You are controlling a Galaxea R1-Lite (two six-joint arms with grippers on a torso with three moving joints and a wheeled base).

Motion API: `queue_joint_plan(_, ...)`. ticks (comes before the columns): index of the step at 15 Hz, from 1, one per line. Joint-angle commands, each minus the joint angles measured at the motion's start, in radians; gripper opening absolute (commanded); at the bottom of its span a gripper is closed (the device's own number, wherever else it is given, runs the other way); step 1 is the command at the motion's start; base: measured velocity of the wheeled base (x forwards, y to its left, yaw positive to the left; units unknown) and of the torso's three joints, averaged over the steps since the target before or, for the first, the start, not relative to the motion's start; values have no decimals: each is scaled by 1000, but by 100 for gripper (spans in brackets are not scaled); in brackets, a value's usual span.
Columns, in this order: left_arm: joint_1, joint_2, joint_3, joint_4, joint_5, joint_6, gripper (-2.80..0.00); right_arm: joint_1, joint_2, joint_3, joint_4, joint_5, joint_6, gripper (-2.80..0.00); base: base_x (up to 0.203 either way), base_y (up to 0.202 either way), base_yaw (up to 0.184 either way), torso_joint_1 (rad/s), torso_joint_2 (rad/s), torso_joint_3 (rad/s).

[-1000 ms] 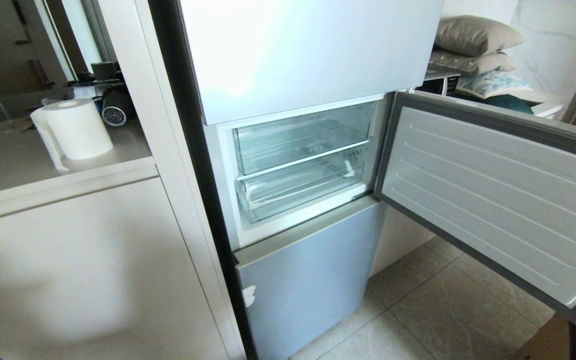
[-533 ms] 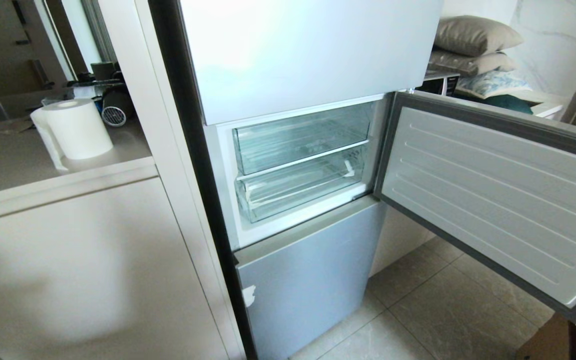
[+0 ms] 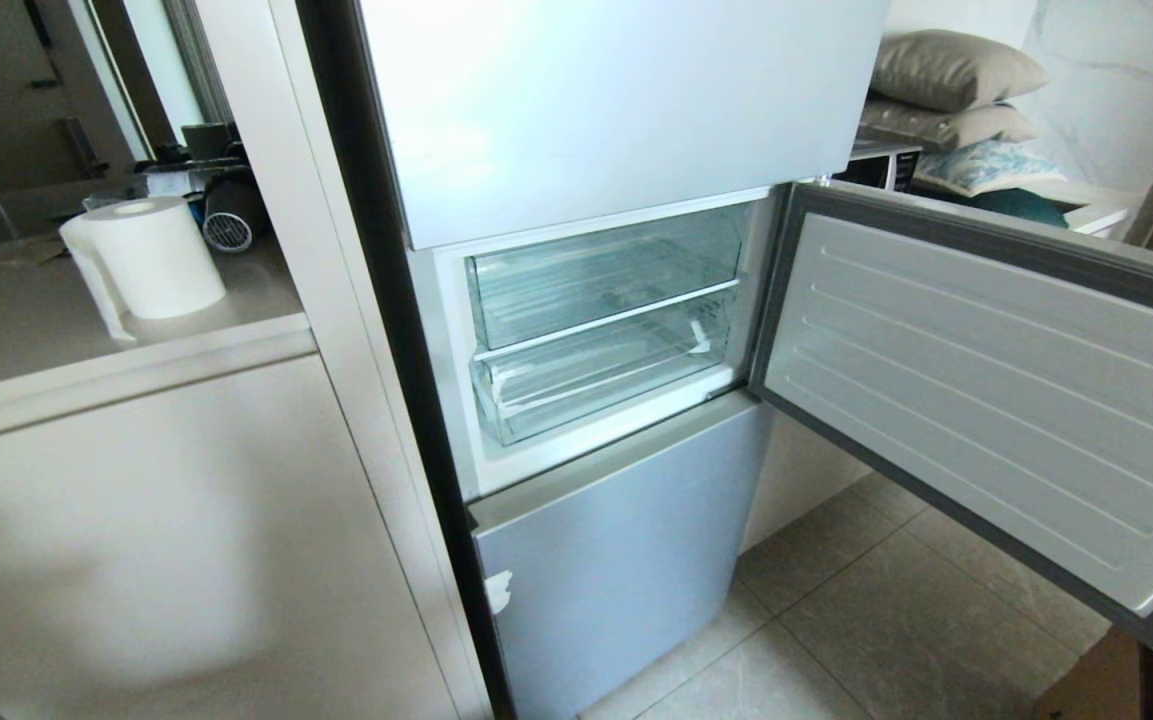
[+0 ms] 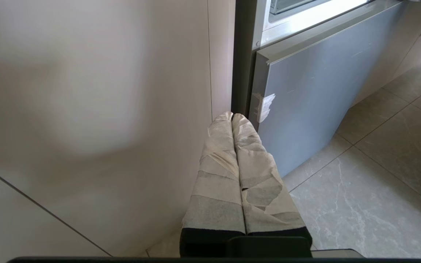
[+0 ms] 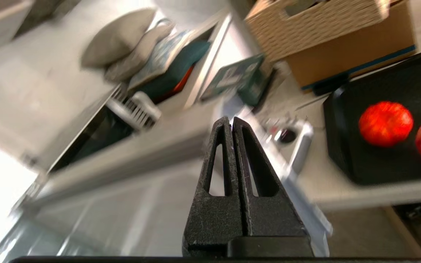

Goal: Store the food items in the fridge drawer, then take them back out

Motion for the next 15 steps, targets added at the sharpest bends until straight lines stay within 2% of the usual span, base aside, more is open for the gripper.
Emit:
queue_joint_plan(1,0,2,0,1,0,0,-280,-87,237,17,-181,21,22,-280,0,0,0,0,0,0)
queue_joint_plan(4,0,2,0,1,0,0,-280,-114,396,42,-345,48,34,-280,0,0,0,0,0,0)
queue_joint_plan(5,0,2,0,1,0,0,-280,-117,432,44,-371,90,47,-280,0,0,0,0,0,0)
queue_joint_plan(7,0,2,0,1,0,0,-280,-119,502,24,-389,208,147,-280,0,0,0,0,0,0)
queue_joint_plan(8,0,2,0,1,0,0,-280,-120,539,1,-390,238,184,-280,0,0,0,0,0,0)
queue_joint_plan(13,0,2,0,1,0,0,-280,-117,701,-143,-391,345,259,-280,0,0,0,0,0,0)
queue_joint_plan(15,0,2,0,1,0,0,-280,-116,749,-184,-391,358,269,-280,0,0,0,0,0,0)
